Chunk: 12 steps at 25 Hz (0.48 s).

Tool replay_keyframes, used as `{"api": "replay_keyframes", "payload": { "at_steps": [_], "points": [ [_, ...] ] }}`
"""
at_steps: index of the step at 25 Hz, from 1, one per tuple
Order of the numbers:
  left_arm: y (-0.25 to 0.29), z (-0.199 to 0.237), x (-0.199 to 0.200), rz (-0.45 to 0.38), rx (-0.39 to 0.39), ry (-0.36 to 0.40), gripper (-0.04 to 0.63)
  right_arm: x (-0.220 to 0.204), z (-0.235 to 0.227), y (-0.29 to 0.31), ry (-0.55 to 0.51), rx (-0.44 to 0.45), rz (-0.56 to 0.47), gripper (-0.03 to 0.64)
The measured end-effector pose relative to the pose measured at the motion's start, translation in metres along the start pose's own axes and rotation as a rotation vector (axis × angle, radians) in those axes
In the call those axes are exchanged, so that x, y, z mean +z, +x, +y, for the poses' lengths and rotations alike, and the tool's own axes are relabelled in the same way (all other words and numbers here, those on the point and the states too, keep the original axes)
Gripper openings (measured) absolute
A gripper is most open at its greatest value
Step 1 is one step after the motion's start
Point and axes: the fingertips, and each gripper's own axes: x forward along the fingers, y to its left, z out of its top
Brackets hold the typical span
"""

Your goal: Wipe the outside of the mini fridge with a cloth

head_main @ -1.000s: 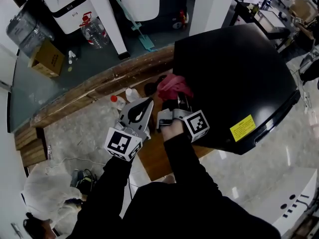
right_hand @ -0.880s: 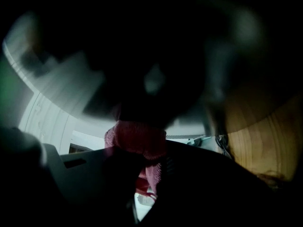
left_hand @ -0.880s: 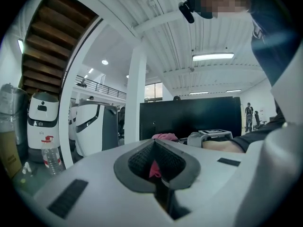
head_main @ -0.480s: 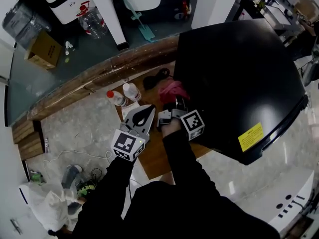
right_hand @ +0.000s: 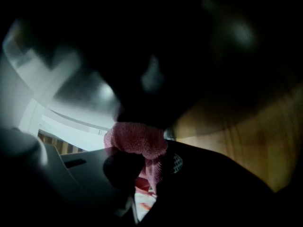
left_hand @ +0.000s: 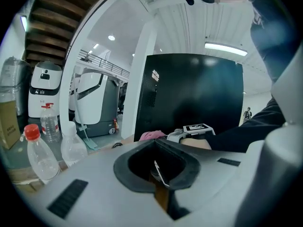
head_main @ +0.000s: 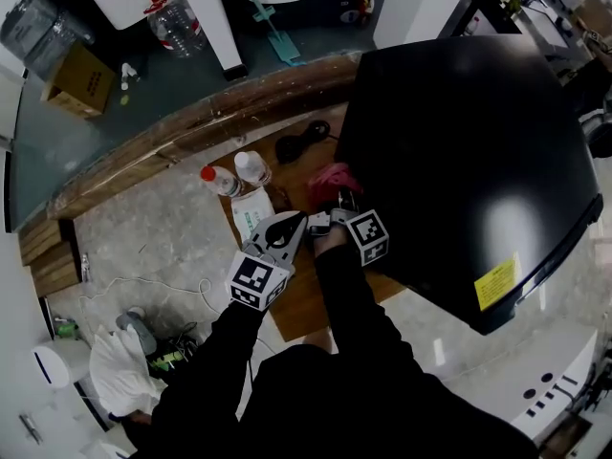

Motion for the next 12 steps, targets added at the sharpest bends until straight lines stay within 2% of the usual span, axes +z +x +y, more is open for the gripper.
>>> {"api": "replay_keyframes", "payload": {
  "at_steps": [12],
  "points": [
    [-0.002, 0.006, -0.040, 0.036, 0.022, -0.072, 0.005, -0.007, -0.073, 0.011, -0.026, -0.102, 0.028, 0.052]
  ]
}}
